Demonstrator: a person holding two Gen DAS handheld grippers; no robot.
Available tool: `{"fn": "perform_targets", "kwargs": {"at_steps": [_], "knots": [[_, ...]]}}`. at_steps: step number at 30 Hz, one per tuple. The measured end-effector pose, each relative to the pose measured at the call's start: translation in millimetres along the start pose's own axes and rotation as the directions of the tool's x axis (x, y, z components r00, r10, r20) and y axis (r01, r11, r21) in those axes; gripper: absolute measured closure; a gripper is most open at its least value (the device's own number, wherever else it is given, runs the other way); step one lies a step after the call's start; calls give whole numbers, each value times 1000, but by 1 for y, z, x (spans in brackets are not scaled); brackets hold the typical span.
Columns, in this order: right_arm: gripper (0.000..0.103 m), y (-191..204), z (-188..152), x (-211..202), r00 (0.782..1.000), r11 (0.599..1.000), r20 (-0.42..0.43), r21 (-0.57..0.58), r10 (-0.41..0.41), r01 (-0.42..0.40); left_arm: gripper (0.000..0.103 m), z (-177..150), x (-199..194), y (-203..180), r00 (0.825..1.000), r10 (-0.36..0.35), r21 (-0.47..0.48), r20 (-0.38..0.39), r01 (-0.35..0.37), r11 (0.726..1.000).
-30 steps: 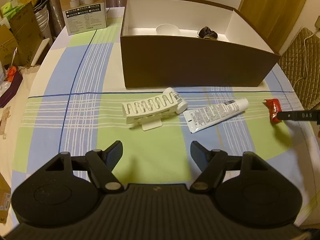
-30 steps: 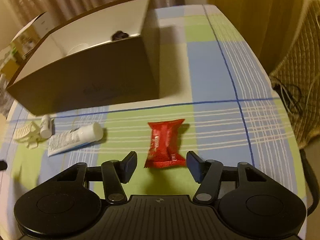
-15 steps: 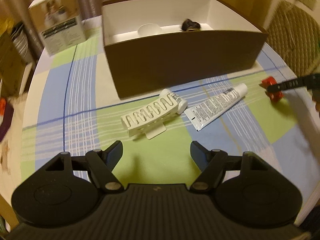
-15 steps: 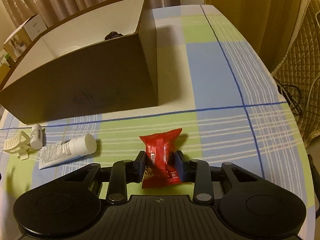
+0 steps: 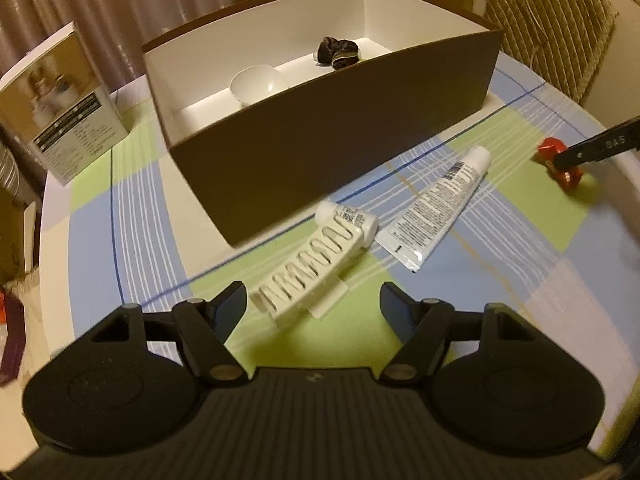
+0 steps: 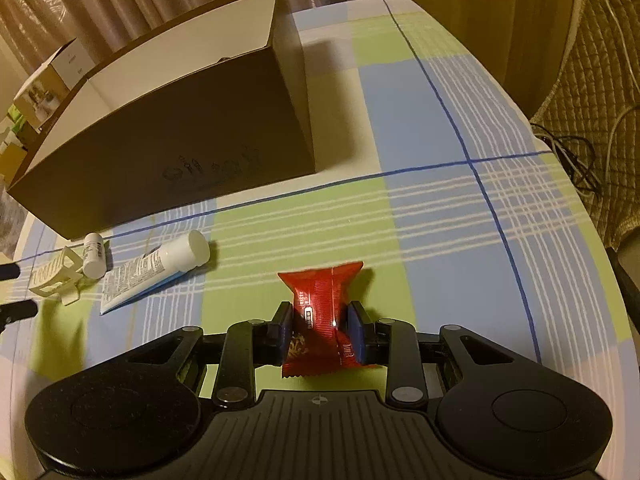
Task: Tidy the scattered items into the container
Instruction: 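Grasp the white toothbrush holder with the left tool while the right tool holds the red packet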
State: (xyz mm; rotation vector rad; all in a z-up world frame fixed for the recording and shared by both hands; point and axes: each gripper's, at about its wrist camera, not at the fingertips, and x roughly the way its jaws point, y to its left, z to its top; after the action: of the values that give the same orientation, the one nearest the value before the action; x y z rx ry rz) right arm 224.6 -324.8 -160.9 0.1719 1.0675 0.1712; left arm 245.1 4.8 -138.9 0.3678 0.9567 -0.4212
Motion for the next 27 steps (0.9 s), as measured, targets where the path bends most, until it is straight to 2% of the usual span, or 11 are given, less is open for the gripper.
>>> {"fn": "perform_targets", "kwargs": {"at_steps": [11, 12, 13, 14, 15, 18, 22, 26, 27], "knots": [[70, -2, -5, -8, 1000, 999, 11, 35, -3, 3, 34, 13, 39, 2, 996, -38, 173, -76, 51, 984], [70, -2, -5, -8, 1000, 999, 10, 35, -3, 2, 37, 14, 43, 2, 996, -34, 175, -84, 49, 983], [70, -1, -5, -8, 1000, 999, 10, 34, -2, 2, 40, 14, 46, 2, 995, -31, 172, -92, 46, 984], [70, 0, -6, -7, 1000, 999, 9, 32, 0, 0, 48, 15, 49, 3, 995, -29, 161, -100, 45, 986], [70, 1, -7, -7, 1000, 1000, 6, 29, 3, -3, 61, 16, 52, 4, 994, -31, 147, -108, 47, 988], [70, 5, -9, -7, 1000, 1000, -5, 15, 14, -14, 78, 14, 52, 4, 989, -64, 102, -135, 78, 992], [70, 7, -11, -7, 1000, 1000, -14, 2, 26, -26, 80, -3, 38, 0, 980, -108, 62, -169, 120, 991], [70, 8, -13, -6, 999, 999, -27, -10, 43, -43, 80, -24, 21, 1, 973, -120, 17, -198, 126, 992], [70, 9, -13, -5, 999, 999, -31, -20, 44, -44, 75, -27, 18, 2, 972, -123, 1, -199, 126, 992]]}}
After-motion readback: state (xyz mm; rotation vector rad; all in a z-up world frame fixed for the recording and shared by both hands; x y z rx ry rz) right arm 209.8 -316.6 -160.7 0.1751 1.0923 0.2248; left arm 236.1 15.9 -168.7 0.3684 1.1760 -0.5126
